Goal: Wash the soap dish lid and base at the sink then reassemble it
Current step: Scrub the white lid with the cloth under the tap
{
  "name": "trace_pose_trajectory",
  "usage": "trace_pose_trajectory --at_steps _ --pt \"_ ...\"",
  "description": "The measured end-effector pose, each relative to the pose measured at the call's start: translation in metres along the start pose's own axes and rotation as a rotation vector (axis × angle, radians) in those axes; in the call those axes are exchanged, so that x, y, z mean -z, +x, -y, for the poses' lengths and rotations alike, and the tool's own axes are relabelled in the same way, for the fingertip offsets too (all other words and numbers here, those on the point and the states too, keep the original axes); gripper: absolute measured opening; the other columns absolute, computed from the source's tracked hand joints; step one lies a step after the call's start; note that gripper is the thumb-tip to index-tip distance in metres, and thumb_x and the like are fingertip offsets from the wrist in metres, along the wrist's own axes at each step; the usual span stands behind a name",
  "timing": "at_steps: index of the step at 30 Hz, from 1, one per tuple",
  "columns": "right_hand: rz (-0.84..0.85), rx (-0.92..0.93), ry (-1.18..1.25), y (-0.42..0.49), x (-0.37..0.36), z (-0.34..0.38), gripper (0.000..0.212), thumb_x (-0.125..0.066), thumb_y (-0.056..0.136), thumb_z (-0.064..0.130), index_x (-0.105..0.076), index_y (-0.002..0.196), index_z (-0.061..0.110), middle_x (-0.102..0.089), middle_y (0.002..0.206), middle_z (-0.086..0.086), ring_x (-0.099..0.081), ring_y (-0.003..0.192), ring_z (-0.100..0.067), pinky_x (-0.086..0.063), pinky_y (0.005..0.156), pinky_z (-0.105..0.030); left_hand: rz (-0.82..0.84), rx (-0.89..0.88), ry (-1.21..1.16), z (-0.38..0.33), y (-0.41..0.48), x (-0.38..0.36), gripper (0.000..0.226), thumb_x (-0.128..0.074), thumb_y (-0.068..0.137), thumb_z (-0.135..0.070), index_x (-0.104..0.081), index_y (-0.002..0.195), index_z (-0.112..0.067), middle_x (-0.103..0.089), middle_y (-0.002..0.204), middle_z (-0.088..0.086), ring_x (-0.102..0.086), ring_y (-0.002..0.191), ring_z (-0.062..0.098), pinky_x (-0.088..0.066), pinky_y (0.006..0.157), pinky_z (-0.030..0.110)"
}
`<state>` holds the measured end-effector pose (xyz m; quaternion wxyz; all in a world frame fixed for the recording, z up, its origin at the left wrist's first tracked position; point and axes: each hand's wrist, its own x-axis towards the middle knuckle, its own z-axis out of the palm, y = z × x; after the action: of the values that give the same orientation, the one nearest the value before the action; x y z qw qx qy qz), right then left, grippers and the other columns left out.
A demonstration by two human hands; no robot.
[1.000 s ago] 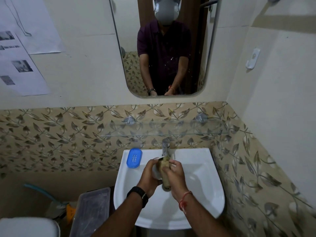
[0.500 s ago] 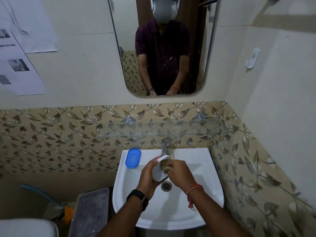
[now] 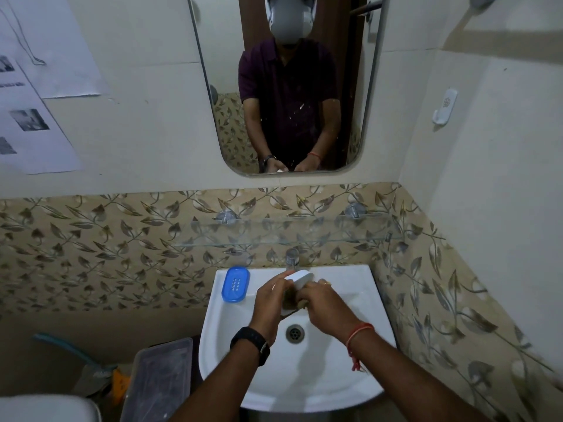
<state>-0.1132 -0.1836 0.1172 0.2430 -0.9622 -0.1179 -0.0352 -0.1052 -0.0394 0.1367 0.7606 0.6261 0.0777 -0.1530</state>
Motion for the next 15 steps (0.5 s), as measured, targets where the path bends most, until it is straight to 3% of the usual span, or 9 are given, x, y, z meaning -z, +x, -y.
trace_pose_trajectory --at_steps 2,4,10,13,15 --pt "0.073 -0.014 0.243 -0.007 0.002 0.016 0.036 -0.053 0.089 -0.008 -0.078 0.108 0.010 -0.077 0.114 -0.005 -0.068 0.104 -0.019 -0.045 0.089 -0.005 -0.019 0.001 -0.011 0.001 -0.002 -0.002 0.037 -0.049 0.098 -0.014 -0.078 0.115 -0.030 -0.078 0.115 0.009 -0.073 0.108 0.029 -0.061 0.093 0.048" --pt "0.089 -0.018 0.347 -0.008 0.002 0.023 0.030 -0.055 0.090 -0.005 -0.078 0.104 0.008 -0.078 0.110 -0.007 -0.071 0.101 -0.019 -0.055 0.091 -0.020 -0.044 0.005 -0.052 0.002 -0.003 -0.004 0.038 -0.048 0.097 -0.016 -0.076 0.118 -0.029 -0.079 0.112 0.010 -0.074 0.105 0.029 -0.060 0.088 0.044" --pt "-0.014 -0.031 -0.112 -0.002 0.001 0.002 0.048 -0.047 0.087 -0.009 -0.075 0.115 0.019 -0.070 0.120 -0.002 -0.052 0.107 -0.030 -0.044 0.091 -0.028 -0.057 0.013 -0.092 0.004 -0.001 -0.007 0.032 -0.052 0.097 -0.015 -0.078 0.110 -0.031 -0.076 0.115 0.007 -0.071 0.109 0.027 -0.060 0.095 0.051" --pt "0.009 -0.133 -0.064 -0.004 -0.001 0.001 0.045 -0.047 0.089 -0.007 -0.075 0.114 0.018 -0.071 0.120 -0.003 -0.057 0.108 -0.030 -0.044 0.092 -0.027 -0.023 -0.017 -0.001 0.004 0.001 -0.008 0.035 -0.054 0.099 -0.014 -0.080 0.108 -0.034 -0.076 0.118 0.006 -0.071 0.109 0.024 -0.061 0.093 0.048" --pt "0.104 -0.183 0.164 -0.008 0.002 0.013 0.042 -0.049 0.090 -0.006 -0.077 0.115 0.014 -0.075 0.117 -0.005 -0.066 0.107 -0.022 -0.046 0.088 -0.018 -0.016 -0.011 0.025 0.007 -0.001 -0.009 0.035 -0.051 0.099 -0.014 -0.078 0.114 -0.032 -0.077 0.117 0.009 -0.073 0.107 0.027 -0.062 0.091 0.044"
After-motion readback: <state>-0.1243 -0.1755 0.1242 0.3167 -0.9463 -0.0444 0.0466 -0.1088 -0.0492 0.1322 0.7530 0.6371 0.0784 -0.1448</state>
